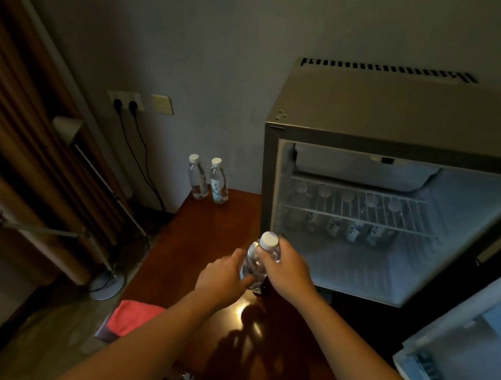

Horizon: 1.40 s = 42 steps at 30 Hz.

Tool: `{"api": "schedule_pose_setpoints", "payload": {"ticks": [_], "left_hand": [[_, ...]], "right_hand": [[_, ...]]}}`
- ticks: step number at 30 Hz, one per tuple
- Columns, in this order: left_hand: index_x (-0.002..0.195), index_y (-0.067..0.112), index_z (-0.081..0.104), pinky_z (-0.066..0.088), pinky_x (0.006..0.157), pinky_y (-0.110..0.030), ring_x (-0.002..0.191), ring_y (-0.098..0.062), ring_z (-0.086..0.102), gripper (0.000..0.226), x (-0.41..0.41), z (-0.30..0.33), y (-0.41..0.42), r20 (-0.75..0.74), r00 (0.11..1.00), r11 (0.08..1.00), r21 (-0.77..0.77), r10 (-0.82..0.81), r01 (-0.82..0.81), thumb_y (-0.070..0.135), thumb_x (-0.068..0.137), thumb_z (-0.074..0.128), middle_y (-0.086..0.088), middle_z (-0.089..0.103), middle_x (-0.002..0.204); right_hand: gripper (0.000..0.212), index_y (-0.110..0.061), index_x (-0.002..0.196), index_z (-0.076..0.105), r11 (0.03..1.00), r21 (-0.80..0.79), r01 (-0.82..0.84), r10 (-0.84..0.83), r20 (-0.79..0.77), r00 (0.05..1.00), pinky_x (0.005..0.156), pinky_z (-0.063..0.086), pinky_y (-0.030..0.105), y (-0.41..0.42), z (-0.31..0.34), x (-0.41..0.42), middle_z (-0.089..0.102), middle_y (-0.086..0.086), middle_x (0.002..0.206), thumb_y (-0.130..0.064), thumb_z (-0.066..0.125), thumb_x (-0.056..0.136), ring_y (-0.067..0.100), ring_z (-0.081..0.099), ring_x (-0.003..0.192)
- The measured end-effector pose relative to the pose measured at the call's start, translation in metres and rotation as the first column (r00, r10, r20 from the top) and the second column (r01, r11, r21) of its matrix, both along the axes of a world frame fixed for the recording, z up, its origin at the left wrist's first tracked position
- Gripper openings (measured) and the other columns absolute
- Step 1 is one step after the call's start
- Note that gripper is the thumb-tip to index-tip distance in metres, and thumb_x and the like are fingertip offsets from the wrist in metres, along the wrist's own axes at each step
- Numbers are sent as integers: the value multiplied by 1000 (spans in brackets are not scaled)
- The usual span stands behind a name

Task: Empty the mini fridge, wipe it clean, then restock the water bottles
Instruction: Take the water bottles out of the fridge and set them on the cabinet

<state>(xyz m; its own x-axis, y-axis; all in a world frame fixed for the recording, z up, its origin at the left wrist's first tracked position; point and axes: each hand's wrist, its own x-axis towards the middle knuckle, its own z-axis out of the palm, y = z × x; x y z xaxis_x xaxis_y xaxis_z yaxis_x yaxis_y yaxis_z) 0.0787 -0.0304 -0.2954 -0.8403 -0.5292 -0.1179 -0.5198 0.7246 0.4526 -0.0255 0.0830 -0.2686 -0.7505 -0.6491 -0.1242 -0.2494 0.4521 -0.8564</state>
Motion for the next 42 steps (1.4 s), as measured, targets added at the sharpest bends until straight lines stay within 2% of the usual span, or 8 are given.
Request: {"api": "schedule_pose_setpoints", "payload": {"ticks": [9,15,23,27,31,33,37,42], "left_hand": [[134,27,41,49,78,-24,98,-8,60,49,30,-4,-33,61,998,999,16,34,-35,46,93,62,6,63,120],[132,26,44,48,79,-24,98,-9,61,47,27,-18,-60,96,995,999,42,27,-31,44,93,63,6,63,119],[120,23,51,50,78,-28,97,-17,63,37,8,-42,-106,151,989,1000,9,-3,2,41,91,64,3,64,115],[122,23,51,45,78,-31,104,-24,64,39,-3,-52,-126,182,983,1000,15,-29,27,43,90,63,0,65,119],[125,27,51,53,85,-35,104,-23,65,48,-9,-61,-143,225,972,997,59,-62,50,50,85,66,0,66,118],[127,27,51,54,86,-36,102,-21,65,52,-13,-65,-152,232,970,995,71,-78,63,52,84,67,1,65,118],[131,27,50,54,85,-31,100,-16,64,52,-19,-77,-167,259,960,992,80,-111,93,48,87,67,2,65,117],[126,29,52,56,85,-34,96,-16,65,46,-28,-82,-180,235,962,989,88,-137,120,47,87,67,3,67,113]], "right_hand": [[25,-40,115,49,991,-73,-109,114,78,990,78,48,23,-36,-14,28,61,-14,109,-43,60,93,7,58,101],[32,-38,120,52,992,-25,-125,126,84,988,89,52,31,-64,-31,27,62,-14,114,-42,64,91,9,58,108],[27,-45,111,51,996,43,-75,71,103,992,92,51,33,-106,-51,19,60,-19,108,-43,66,89,7,57,106],[29,-44,112,52,997,77,-32,22,131,991,85,48,23,-123,-57,17,60,-17,111,-40,68,89,7,56,106],[30,-35,117,57,996,86,-2,-14,188,982,77,43,15,-138,-63,14,61,-14,113,-31,69,89,8,56,110],[31,-36,116,56,996,86,10,-28,202,979,82,46,17,-147,-69,13,61,-14,114,-29,69,89,8,56,111],[31,-37,114,58,990,128,56,-81,202,976,96,51,32,-161,-82,14,62,-16,113,-28,71,87,8,56,111],[27,-40,101,57,988,126,93,-119,213,970,88,48,22,-172,-82,7,61,-22,101,-21,70,88,4,57,101]]}}
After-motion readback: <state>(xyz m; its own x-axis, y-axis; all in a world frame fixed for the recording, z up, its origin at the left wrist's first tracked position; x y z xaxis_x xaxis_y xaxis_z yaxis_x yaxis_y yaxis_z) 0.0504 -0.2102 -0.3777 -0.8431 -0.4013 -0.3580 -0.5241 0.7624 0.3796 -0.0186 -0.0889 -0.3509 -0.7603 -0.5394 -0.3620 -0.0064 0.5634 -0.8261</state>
